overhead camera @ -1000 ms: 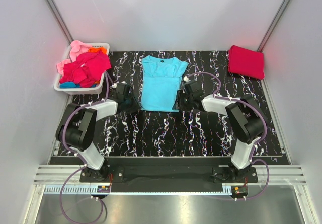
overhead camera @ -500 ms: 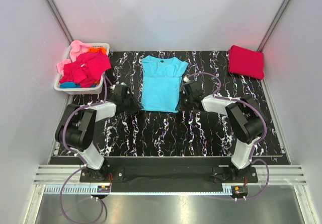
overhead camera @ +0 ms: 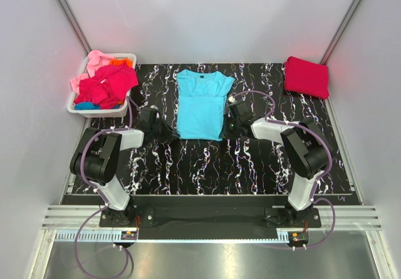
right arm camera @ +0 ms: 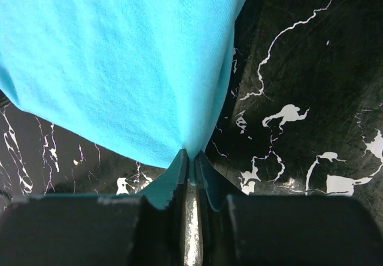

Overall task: Fold and stack the t-shirts
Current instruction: Fold the tshirt

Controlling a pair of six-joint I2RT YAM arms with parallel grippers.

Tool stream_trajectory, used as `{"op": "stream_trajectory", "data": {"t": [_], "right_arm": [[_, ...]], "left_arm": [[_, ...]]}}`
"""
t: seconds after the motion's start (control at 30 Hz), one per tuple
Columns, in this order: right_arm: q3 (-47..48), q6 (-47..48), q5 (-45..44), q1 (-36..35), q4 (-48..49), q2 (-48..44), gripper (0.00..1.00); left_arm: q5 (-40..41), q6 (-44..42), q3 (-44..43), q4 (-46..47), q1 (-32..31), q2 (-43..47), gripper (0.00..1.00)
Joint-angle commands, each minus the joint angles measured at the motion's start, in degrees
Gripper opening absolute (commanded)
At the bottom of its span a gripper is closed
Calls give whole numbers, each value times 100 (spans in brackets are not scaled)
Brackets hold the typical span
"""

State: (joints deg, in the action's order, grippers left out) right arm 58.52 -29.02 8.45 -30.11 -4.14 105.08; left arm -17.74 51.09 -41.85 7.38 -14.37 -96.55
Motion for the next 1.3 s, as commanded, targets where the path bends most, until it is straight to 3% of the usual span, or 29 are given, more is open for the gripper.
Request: {"op": "stream_trajectory", "data": {"t": [0.0, 0.13, 0.33, 0.57, 0.73, 0.97, 1.27], "right_arm": [[37, 28, -71, -21, -34, -4, 13], [28, -43, -141, -21, -235, -93, 0], [-358, -139, -265, -30, -561, -619, 0], [-1368, -464, -168, -117, -746, -1568, 0], [-1896, -710, -63, -451, -868, -2333, 0], [-2494, -1255, -229, -1067, -1027, -3264, 0], [-2732, -1467, -396, -1296, -1308, -3889, 0]], "left_arm": [[-231, 50, 1, 361, 22, -31, 0], [68, -142, 53, -51, 22, 259, 0], [578, -380, 369, -729, 22, 1206, 0], [605, -512, 1432, -984, -57, 2377, 0], [640, -381, 2091, -1036, -417, 3115, 0], [1289, 23, 2567, -1484, -1190, 4345, 0], [1668, 287, 2699, -1696, -1612, 4777, 0]]}}
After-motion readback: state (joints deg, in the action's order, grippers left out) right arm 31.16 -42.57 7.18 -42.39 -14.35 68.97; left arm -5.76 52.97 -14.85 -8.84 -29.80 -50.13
